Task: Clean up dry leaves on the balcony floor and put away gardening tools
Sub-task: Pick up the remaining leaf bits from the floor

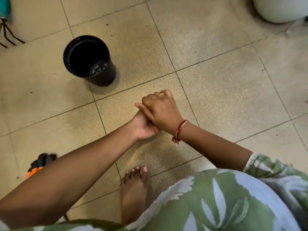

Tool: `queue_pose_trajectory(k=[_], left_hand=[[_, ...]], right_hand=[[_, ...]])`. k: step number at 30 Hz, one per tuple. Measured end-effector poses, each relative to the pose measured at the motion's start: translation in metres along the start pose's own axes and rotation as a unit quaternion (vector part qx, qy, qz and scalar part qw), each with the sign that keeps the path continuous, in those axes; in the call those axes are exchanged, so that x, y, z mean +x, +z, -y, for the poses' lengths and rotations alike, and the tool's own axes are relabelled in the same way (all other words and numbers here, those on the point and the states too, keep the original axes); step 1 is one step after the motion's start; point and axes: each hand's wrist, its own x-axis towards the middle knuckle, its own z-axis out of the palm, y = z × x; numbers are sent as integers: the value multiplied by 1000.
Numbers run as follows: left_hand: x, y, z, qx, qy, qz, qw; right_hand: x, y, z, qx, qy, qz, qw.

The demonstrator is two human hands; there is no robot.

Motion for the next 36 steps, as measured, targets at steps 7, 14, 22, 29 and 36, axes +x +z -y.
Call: queue_pose_trajectory(k=[7, 14, 22, 29, 36], left_hand=[[-5, -6, -23, -27, 25, 9, 999], [0, -4, -26, 82, 21, -27, 996], [41, 17, -12, 46, -59, -24, 997], [73, 58, 27, 114, -111, -3, 987], [85, 78, 59, 167, -137, -21, 976]], right_hand=[[-7, -6, -8, -5, -14, 83, 996], [-42, -14, -4, 102, -25, 169, 980], [-139, -66, -62, 39, -2, 143, 989], [-327, -67, -67, -181, -126, 250, 943], [-323, -46, -45, -150, -102, 266, 947]])
